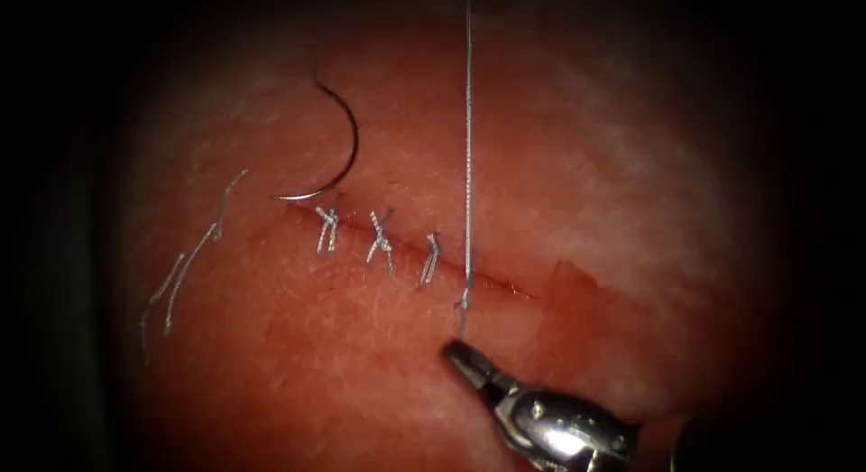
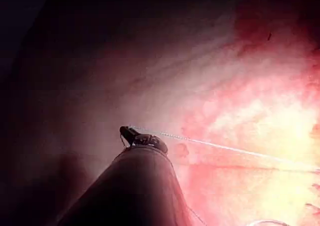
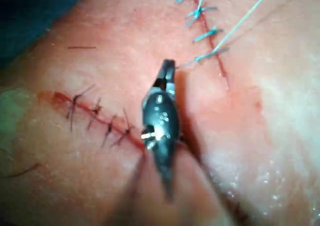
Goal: Wound Closure
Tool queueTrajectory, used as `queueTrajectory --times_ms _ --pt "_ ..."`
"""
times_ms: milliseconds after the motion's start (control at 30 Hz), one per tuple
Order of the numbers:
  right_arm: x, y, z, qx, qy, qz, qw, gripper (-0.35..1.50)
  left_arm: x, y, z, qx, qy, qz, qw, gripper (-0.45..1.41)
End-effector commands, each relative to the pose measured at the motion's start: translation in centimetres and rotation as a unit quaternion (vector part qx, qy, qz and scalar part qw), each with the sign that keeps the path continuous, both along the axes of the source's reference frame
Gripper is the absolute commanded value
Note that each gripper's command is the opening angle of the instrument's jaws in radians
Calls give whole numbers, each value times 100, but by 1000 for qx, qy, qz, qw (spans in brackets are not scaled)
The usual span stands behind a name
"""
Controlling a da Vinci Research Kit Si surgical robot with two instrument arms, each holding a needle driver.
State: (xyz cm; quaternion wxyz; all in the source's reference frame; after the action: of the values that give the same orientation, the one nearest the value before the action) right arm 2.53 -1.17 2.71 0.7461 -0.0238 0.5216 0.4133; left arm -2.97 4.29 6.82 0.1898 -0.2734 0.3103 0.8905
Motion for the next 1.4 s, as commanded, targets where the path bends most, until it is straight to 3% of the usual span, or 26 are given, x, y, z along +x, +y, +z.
queueTrajectory --times_ms 33,567,867,1133,1400 --pt "7 -21 2 3 1 -3 1000 -35 -5 1 5 1 1 -4 1000 -45" --pt "14 -81 21 11 -19 -52 998 -35 -14 37 15 -4 27 -9 1000 -45" --pt "14 -85 26 10 -24 -58 998 -35 -15 27 18 -4 30 -6 1000 -45" --pt "11 -78 27 12 -17 -52 998 -35 -20 -16 9 25 42 11 999 -45" --pt "9 -74 14 9 -6 -45 999 -33 -28 -96 -21 87 16 31 996 -45"
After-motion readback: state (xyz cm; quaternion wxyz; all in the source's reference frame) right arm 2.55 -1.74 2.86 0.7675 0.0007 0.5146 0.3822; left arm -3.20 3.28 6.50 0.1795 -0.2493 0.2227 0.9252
